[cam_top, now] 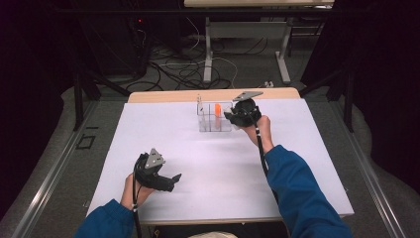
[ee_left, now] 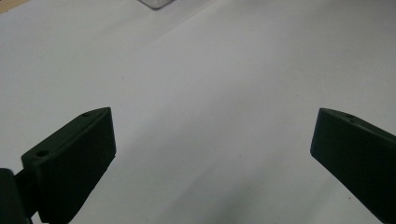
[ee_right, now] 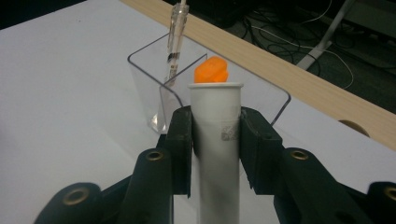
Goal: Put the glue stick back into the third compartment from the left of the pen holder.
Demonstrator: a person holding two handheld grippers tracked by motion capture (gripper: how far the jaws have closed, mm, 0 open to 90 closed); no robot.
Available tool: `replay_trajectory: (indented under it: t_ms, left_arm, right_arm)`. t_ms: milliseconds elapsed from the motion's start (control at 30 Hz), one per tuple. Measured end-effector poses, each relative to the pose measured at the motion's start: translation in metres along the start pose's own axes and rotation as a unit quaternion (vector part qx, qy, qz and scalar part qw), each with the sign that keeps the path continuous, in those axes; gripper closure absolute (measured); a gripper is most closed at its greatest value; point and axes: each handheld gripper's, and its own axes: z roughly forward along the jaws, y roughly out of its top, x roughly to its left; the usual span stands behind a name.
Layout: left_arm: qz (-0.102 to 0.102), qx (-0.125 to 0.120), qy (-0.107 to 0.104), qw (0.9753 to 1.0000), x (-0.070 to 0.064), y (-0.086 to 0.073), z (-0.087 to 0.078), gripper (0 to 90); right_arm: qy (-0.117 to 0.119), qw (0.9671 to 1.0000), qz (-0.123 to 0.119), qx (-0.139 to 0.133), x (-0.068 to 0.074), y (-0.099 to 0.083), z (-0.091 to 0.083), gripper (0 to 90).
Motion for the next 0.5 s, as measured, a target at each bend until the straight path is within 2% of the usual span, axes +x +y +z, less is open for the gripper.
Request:
replay_trajectory:
  t_ms: [500]
  left_arm:
    - [0.002,0.002,-0.001,1.0,0.001,0.0,0.001,0.0]
  right_arm:
    - [-0.023,0.9988,0.029,-0.032,-0.018,0.014,0.023,67.2]
